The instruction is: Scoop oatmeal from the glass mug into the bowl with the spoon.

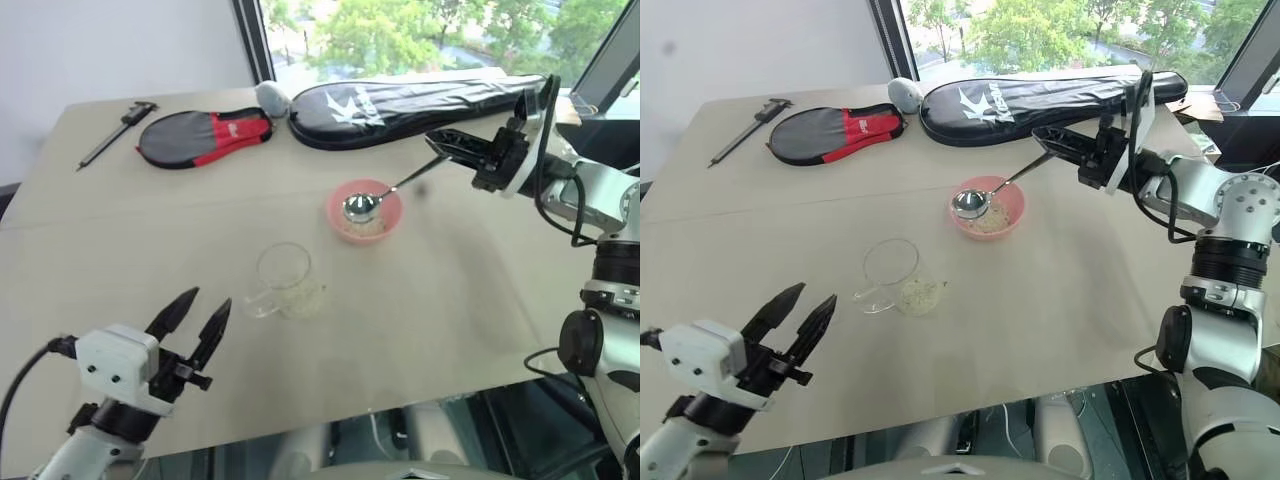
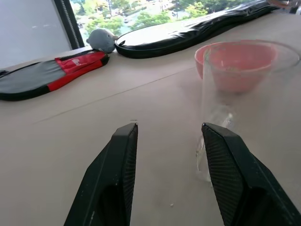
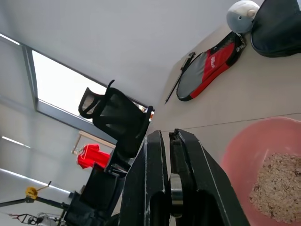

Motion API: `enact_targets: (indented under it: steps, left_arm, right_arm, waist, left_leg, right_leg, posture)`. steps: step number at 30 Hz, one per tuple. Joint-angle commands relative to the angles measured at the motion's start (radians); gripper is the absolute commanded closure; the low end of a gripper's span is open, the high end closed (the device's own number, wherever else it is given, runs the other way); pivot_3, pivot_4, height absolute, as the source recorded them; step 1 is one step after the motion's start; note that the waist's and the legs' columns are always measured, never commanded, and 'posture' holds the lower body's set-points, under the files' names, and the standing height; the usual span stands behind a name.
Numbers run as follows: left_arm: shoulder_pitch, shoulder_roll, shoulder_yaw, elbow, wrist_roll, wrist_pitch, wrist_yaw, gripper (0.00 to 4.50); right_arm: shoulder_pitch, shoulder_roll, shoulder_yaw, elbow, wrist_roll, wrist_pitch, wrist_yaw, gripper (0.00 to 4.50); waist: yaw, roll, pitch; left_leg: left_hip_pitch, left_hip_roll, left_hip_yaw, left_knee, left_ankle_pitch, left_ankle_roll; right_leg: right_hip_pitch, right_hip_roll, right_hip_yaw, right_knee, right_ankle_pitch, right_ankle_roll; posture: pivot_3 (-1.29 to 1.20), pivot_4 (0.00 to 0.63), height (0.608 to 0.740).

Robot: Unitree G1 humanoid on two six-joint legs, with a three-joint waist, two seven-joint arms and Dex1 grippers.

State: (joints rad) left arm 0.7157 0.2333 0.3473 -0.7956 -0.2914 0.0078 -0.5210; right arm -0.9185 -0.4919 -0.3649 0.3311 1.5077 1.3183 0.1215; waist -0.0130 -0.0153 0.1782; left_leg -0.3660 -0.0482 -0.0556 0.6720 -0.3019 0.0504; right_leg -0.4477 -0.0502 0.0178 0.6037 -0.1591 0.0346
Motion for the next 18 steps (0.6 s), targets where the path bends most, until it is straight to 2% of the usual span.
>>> enact_targets:
  steps: [1,7,18]
  left_arm:
    - [0.002,-0.014,-0.08,0.054,0.092,-0.117,0.0,2.29]
    - [-0.068,-0.03,-0.18,0.174,0.229,-0.229,0.062,2.29]
    - [-0.235,-0.044,-0.159,0.318,0.266,-0.277,0.191,2.29]
  right_arm:
    - [-0.01,0.001,-0.025,-0.02,0.004,-0.015,0.0,4.5]
    - [-0.005,0.005,-0.033,-0.04,0.016,-0.005,-0.021,4.5]
    - [0.022,0.001,-0.036,-0.081,0.023,-0.011,-0.046,4.5]
  waist:
    - [0.0,0.0,0.0]
    - [0.0,0.0,0.0]
    - [0.001,0.0,0.0]
  left_leg:
    - [0.0,0.0,0.0,0.0,0.0,0.0]
    - [0.0,0.0,-0.001,0.0,-0.001,0.001]
    - [0.0,0.001,-0.002,0.0,-0.001,0.001]
  right_leg:
    - [0.0,0.0,0.0,0.0,0.0,0.0]
    - [0.0,0.0,-0.001,0.001,0.002,0.003]
    - [0.0,-0.003,-0.002,0.002,0.002,0.003]
  posture:
    - [0.0,0.15,0.74]
    - [0.0,0.15,0.74]
    - [0.0,0.15,0.74]
